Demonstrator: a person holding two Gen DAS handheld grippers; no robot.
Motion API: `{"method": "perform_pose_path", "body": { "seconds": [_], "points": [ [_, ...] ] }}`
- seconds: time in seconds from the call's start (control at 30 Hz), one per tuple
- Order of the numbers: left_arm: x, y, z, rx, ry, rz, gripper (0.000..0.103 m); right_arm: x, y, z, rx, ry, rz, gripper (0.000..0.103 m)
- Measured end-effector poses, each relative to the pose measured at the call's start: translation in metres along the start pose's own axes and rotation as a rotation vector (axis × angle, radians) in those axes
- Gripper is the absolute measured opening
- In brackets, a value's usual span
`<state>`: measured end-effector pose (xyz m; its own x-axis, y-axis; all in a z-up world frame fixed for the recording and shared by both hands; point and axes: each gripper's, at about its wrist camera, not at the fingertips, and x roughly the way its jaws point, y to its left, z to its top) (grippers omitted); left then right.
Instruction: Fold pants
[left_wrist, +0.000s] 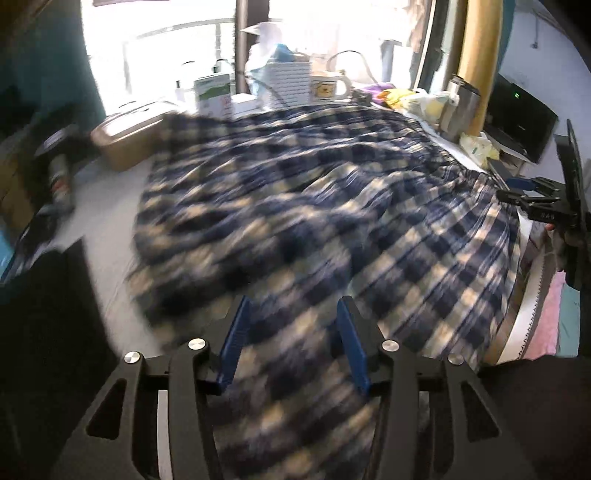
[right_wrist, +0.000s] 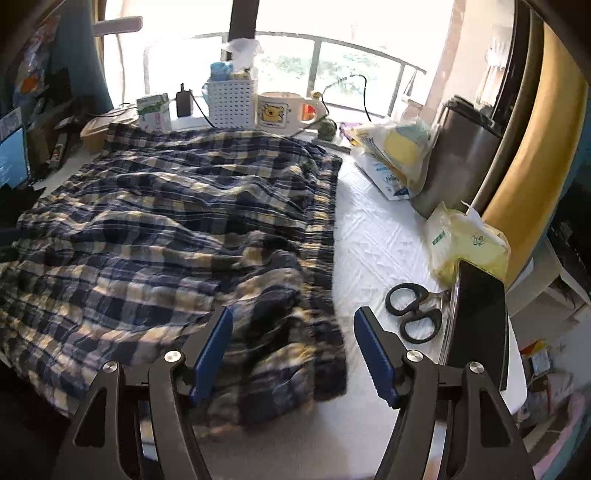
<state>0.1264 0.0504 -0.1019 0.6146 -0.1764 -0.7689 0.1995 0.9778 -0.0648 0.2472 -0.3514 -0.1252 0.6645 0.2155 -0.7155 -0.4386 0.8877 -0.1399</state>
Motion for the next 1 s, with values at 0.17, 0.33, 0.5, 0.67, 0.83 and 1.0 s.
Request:
{"method": "perform_pose_path", "body": {
  "seconds": [0.17, 0.33, 0.5, 0.67, 0.83, 1.0],
  "points": [
    [-0.025, 0.007, -0.032, -0.021, -0.045, 0.048, 0.050, -0.017, 0.015, -0.007, -0.005, -0.030, 0.010, 0.071],
    [-0.045, 0.005, -0.057, -0.044, -0.078, 0.050, 0.050, -0.036, 0.032, -0.015, -0.004, -0.066, 0.036, 0.071],
    [-0.063, -0.005, -0.087, -0.069, -0.108, 0.034, 0.051, -0.048, 0.042, -0.020, 0.009, -0.090, 0.055, 0.071],
    [-0.061, -0.014, -0.118, -0.034, -0.049, 0.070, 0.051, -0.056, 0.047, -0.024, 0.019, -0.103, 0.066, 0.071],
    [-0.062, -0.017, -0.134, -0.002, -0.018, 0.084, 0.051, -0.057, 0.044, -0.028, 0.028, -0.100, 0.068, 0.072],
    [-0.052, -0.030, -0.139, 0.116, -0.006, 0.185, 0.051, -0.056, 0.034, -0.034, 0.049, -0.088, 0.048, 0.071]
  ]
}}
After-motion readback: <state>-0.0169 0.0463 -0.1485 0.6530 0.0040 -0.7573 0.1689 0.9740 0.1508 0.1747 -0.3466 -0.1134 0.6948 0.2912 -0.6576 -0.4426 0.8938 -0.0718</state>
